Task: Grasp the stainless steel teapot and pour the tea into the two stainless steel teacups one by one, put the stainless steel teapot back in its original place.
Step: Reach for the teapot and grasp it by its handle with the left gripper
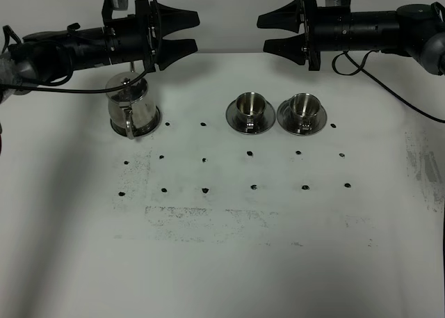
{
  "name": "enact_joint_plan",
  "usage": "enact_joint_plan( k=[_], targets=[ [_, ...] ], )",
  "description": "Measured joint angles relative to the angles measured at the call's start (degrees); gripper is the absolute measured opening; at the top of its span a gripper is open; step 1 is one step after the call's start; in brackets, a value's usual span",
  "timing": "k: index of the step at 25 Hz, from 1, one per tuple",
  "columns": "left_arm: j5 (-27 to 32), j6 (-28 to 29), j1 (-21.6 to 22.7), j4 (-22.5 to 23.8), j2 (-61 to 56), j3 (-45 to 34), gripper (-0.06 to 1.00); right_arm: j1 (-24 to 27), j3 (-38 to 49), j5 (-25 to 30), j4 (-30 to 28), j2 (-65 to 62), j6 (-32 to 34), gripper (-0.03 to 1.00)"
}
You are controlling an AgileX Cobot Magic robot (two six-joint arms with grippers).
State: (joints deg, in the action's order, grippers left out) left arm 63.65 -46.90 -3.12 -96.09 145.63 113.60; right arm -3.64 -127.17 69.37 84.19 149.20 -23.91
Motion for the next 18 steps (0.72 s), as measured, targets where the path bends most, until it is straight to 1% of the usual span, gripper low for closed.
enact_joint_plan(
  k=[5,7,9,10,11,12,13,15,16,18],
  targets=[
    [0.15,0.0,0.0,-0.05,0.0,0.0,0.64,0.0,0.0,0.0,0.0,0.0,0.0,0.55],
    [1.17,-0.16,0.0,0.05,0.0,0.74,0.64,0.0,-0.69,0.05,0.06,0.08,-0.19,0.55],
    [2.48,-0.21,0.0,0.9,0.0,3.73,0.64,0.0,-4.01,0.05,0.19,0.38,-1.35,0.55],
    [3.06,0.26,0.0,1.85,-0.38,5.63,0.64,0.0,-6.73,-0.01,-0.21,0.37,-2.04,0.54],
    [3.04,1.25,0.0,3.8,-0.95,8.38,0.63,0.0,-9.61,-0.12,-1.54,0.32,-3.1,0.53],
    [2.73,2.1,0.0,6.28,-1.95,11.48,0.62,0.0,-13.46,-0.18,-3.99,-0.12,-4.43,0.52],
    [2.15,2.9,0.0,10.73,-3.02,14.24,0.6,0.0,-17.43,-0.18,-7.07,-0.75,-5.52,0.51],
    [0.92,5.17,0.0,22.49,-6.05,20.35,0.57,-0.06,-24.03,-0.17,-16.32,-2.14,-6.49,0.49],
    [0.61,6.66,0.0,27.52,-7.45,22.62,0.56,-0.13,-26.43,-0.17,-20.82,-2.85,-6.31,0.48],
    [0.52,10.14,0.0,38.14,-9.47,24.45,0.54,-0.37,-28.21,-0.06,-27.67,-3.71,-3.81,0.47]
  ],
)
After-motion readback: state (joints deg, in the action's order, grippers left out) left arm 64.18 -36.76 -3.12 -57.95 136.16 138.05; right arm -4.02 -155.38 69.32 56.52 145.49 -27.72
